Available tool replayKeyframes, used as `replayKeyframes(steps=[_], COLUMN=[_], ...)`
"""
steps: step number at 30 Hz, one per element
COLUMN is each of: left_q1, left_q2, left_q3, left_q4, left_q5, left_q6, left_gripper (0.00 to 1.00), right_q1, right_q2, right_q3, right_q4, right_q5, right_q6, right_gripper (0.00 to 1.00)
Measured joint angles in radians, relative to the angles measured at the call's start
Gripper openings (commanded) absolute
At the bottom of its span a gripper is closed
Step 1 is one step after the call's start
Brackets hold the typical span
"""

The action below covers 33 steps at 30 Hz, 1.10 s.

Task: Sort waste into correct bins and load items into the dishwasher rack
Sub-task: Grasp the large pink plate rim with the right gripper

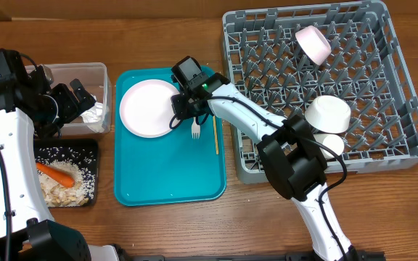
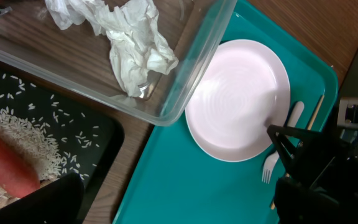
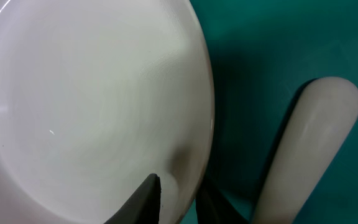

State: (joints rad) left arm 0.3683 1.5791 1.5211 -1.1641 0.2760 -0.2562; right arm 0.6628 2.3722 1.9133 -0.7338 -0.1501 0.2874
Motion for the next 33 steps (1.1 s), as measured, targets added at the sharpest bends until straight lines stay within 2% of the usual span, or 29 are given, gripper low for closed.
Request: replayKeyframes(steps=[11, 18, 33], left_q1=[0.0, 0.0, 0.0], left_q2=[0.0, 0.0, 0.0], left_q3=[0.0, 0.0, 0.0], left_q4=[0.0, 0.0, 0.0], left_q5=[0.0, 0.0, 0.0], left_q6=[0.0, 0.0, 0.0], left_gripper=[1.0, 1.0, 1.0], right_q1=[0.0, 0.0, 0.0], right_q2=[0.0, 0.0, 0.0], right_q3=[0.0, 0.0, 0.0], right_q4=[0.0, -0.002, -0.006], right_q5=[0.028, 0.038, 0.055], right_q6=[0.033, 0.053, 0.053], right_gripper=[0.09, 0.15, 0.13])
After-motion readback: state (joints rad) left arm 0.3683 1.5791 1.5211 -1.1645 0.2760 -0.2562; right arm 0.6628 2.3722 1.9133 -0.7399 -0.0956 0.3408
